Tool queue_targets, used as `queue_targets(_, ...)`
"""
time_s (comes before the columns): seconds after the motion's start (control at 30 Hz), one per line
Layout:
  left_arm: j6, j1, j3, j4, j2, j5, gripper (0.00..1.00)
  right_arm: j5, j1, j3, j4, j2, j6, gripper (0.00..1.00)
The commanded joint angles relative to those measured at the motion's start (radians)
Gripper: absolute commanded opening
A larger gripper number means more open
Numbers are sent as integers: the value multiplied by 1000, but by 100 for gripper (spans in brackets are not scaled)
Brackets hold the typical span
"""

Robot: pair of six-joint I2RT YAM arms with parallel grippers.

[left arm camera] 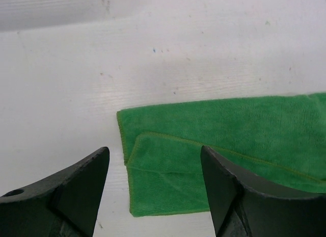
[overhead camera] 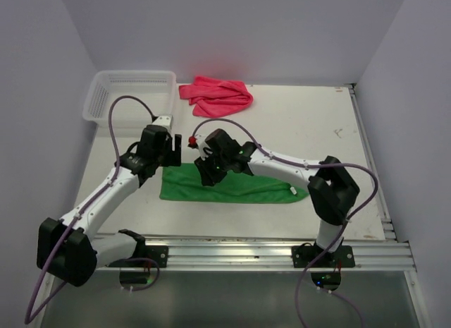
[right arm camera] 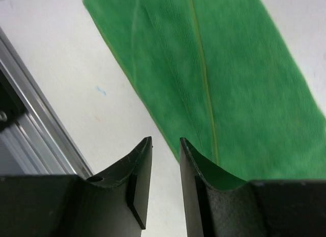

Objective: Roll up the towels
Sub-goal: Fold the towel

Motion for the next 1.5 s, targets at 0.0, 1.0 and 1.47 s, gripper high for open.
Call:
queue_targets(0.0, -71, 52, 13, 29, -136, -67, 76, -98, 4, 133, 77, 121, 53, 32)
queue_targets(1.0, -13, 62, -90, 90, -366, -93, 77, -83, 20, 613, 173, 594, 191, 35)
queue_targets(1.47, -5, 62, -88, 88, -340, -35, 77, -37, 21, 667, 139, 641, 174, 17)
